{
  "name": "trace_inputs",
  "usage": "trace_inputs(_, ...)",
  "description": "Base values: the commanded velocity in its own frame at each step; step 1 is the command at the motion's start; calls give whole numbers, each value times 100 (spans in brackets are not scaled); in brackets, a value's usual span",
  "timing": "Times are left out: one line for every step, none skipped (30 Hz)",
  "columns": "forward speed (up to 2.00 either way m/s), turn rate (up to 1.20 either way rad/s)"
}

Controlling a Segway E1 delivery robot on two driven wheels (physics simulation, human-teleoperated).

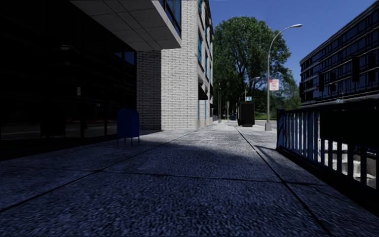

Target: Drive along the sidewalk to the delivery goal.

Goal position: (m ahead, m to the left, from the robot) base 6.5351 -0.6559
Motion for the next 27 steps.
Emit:
trace_inputs(139, -64)
trace_inputs(139, -64)
trace_inputs(139, -64)
trace_inputs(139, -64)
trace_inputs(139, -64)
trace_inputs(139, -64)
trace_inputs(139, -64)
trace_inputs(139, -64)
trace_inputs(139, -64)
trace_inputs(139, -64)
trace_inputs(139, -59)
trace_inputs(139, 0)
trace_inputs(139, 0)
trace_inputs(139, 0)
trace_inputs(139, 0)
trace_inputs(139, 0)
trace_inputs(139, 0)
trace_inputs(139, 0)
trace_inputs(139, 0)
trace_inputs(139, 0)
trace_inputs(139, 0)
trace_inputs(139, 0)
trace_inputs(139, 0)
trace_inputs(139, 0)
trace_inputs(139, 0)
trace_inputs(139, 0)
trace_inputs(139, 0)
